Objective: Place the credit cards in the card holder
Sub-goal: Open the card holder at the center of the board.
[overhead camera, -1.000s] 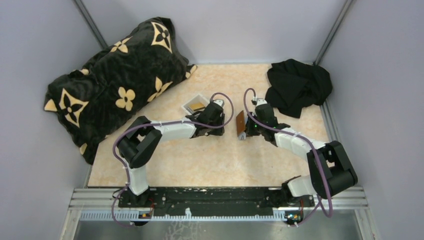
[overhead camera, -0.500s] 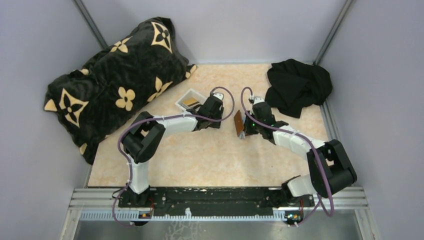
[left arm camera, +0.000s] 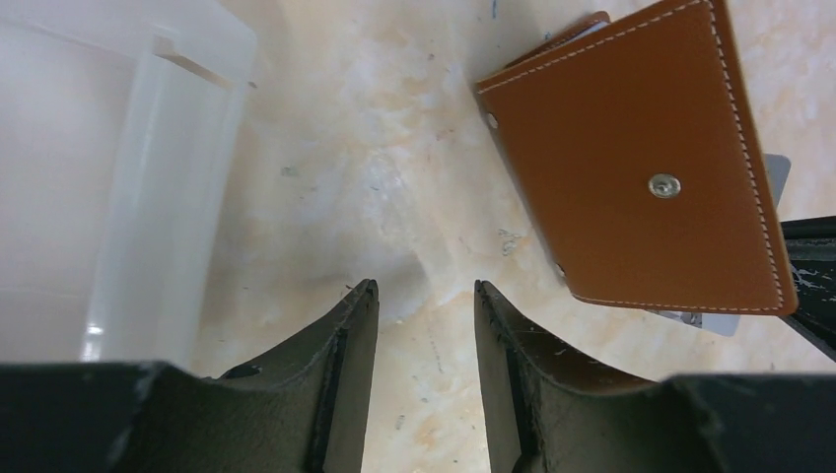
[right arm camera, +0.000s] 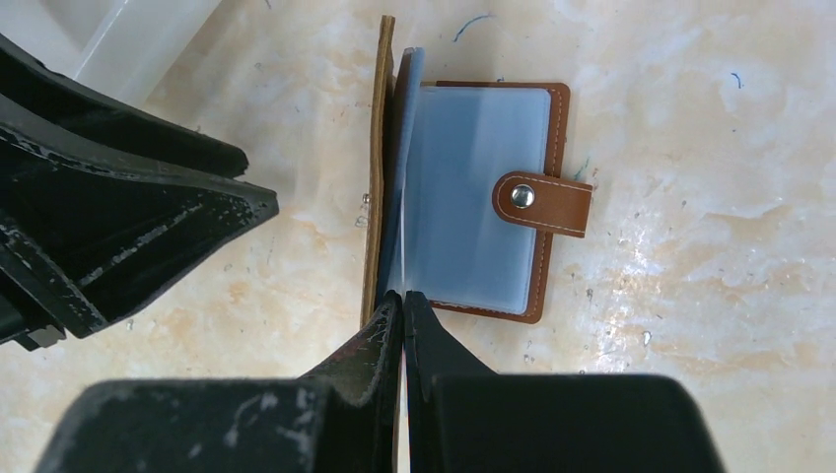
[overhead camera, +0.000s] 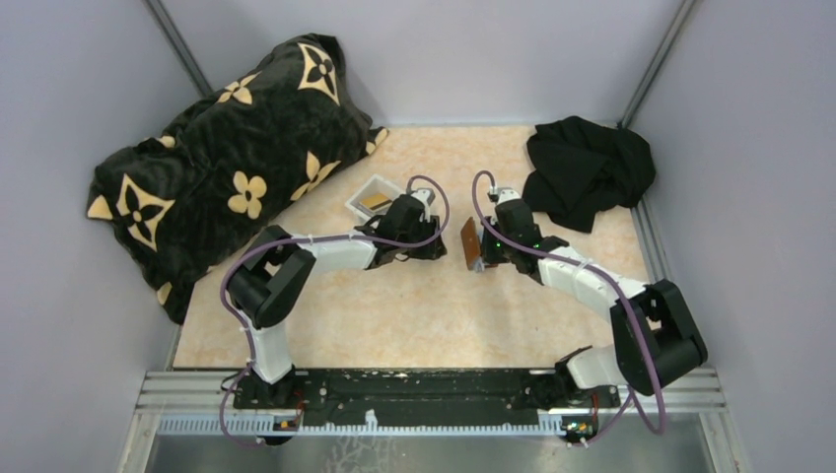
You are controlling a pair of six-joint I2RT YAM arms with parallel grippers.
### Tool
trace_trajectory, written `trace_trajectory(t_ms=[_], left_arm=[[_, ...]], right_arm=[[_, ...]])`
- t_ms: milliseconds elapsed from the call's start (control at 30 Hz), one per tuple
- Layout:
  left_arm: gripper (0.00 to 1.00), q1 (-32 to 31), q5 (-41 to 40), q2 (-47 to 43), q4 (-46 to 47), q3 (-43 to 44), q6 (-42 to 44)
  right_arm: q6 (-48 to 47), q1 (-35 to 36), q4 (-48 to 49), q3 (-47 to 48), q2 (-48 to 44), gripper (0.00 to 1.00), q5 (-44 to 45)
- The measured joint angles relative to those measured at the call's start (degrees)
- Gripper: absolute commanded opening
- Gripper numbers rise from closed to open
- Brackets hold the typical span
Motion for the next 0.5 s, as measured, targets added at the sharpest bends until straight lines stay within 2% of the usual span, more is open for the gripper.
trace_trajectory(t_ms=[500], left_arm=[[0.45,-5.42,0.09,0.15,1.07,-1.16,-4.92]], right_arm=[[-0.17,2.29,-2.19,0.76,-3.52,0.0,1.49]])
